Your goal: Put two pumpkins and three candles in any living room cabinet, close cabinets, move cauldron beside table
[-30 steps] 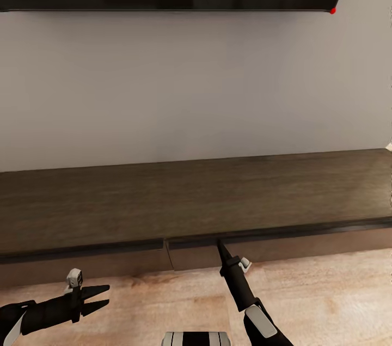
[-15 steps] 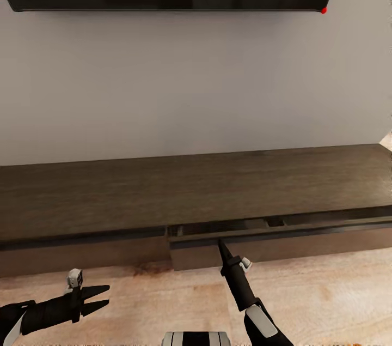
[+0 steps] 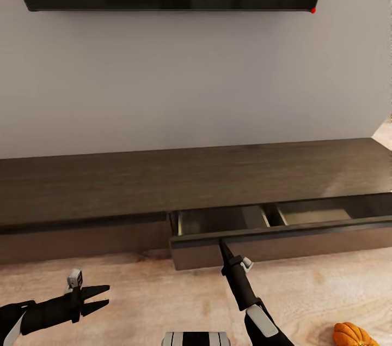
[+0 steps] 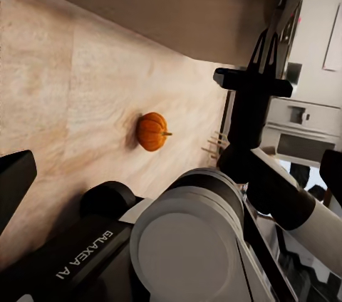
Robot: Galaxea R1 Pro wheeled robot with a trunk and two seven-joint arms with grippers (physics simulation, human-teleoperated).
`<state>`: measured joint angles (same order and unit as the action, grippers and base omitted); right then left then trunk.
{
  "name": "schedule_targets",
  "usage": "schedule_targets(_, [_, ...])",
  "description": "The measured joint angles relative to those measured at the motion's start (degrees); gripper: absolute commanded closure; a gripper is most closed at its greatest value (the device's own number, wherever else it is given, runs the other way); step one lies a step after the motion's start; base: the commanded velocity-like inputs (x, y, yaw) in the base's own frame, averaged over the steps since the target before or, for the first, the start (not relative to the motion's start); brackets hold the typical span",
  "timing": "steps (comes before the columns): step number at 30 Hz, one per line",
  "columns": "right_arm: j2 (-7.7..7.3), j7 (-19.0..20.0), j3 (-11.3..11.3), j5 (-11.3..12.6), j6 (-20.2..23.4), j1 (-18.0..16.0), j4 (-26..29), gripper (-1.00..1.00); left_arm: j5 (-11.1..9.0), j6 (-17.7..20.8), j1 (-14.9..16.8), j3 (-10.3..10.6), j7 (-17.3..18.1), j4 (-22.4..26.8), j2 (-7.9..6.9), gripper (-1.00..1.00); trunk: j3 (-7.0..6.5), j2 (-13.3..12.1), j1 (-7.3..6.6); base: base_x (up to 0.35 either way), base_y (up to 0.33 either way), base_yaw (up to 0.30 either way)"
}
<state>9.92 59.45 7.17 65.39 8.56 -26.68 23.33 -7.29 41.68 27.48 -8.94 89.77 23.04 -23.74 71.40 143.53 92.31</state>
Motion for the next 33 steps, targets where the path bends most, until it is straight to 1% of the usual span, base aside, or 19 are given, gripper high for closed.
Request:
schedule_targets(14, [0.01,0.0,0.8,0.0,0.0,0.0,0.0,1.00,0.0,0.0,0.0,0.0,0.0,0.0,0.00,-1.00,0.00,0.0,-0.01,-0.163,0.000,0.000])
schedule_targets(21, [0.01,0.0,0.8,0.0,0.1,0.0,0.1,1.00,0.0,0.0,0.0,0.0,0.0,0.0,-0.01,-1.00,0.00,0.0,-0.03,-0.028,0.000,0.000])
schedule_targets(33, [0.01,0.0,1.1,0.0,0.1,0.0,0.1,1.00,0.0,0.0,0.0,0.0,0.0,0.0,-0.06,-1.00,-0.01,0.0,-0.02,-0.088,0.000,0.000])
